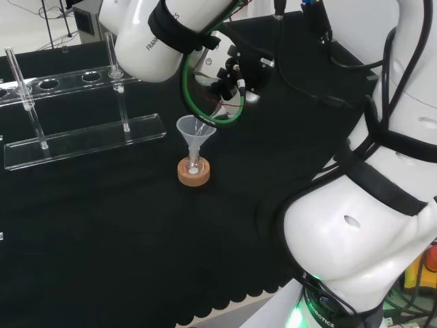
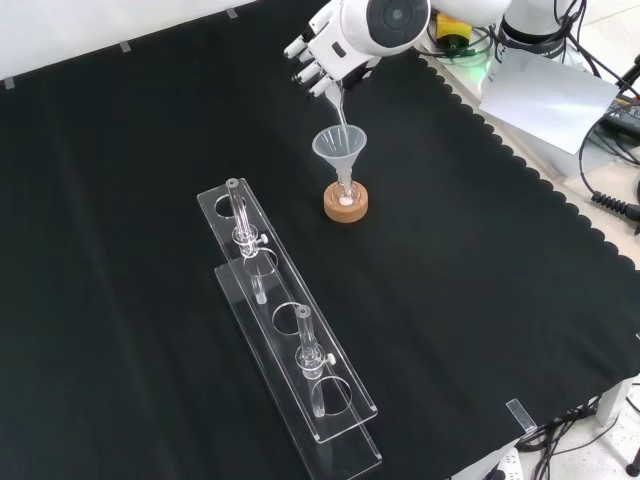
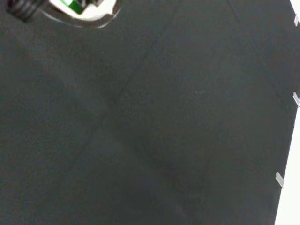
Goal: Pour all the NaCl from the weighing funnel into the round-bottom flask.
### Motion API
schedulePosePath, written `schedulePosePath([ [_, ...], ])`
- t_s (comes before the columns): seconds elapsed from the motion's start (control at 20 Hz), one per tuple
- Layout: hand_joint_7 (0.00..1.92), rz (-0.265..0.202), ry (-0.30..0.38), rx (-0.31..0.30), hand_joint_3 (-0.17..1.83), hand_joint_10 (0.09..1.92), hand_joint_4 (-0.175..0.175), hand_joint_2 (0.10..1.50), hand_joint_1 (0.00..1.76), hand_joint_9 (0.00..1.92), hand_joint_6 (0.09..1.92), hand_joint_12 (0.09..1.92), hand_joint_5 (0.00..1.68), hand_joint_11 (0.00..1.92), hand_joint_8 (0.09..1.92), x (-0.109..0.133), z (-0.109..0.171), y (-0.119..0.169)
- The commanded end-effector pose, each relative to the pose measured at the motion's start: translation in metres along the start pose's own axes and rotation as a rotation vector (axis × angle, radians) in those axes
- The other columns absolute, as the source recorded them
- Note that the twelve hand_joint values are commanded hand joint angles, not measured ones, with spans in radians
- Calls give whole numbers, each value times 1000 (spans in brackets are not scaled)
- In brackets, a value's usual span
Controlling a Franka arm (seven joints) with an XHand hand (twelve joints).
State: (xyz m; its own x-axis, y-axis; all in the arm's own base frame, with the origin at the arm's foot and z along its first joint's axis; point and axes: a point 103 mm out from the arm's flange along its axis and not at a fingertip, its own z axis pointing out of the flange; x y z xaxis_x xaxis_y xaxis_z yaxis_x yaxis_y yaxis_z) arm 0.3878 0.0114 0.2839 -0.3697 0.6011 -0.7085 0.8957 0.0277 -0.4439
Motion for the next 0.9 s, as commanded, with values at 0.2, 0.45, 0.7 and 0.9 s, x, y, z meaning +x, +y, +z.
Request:
schedulePosePath([
  [0.2,776,-4,-18,-4,759,347,175,725,1047,1168,1124,1056,1037,842,613,2,-3,0],
  [0.45,773,0,-34,2,758,345,175,725,1047,1166,1123,1056,1037,841,613,3,-7,0],
  [0.7,772,-3,-40,4,758,345,175,725,1047,1164,1123,1057,1037,840,613,2,-6,1],
  [0.9,771,-1,-49,6,757,344,175,726,1047,1163,1123,1057,1037,840,614,3,-7,1],
])
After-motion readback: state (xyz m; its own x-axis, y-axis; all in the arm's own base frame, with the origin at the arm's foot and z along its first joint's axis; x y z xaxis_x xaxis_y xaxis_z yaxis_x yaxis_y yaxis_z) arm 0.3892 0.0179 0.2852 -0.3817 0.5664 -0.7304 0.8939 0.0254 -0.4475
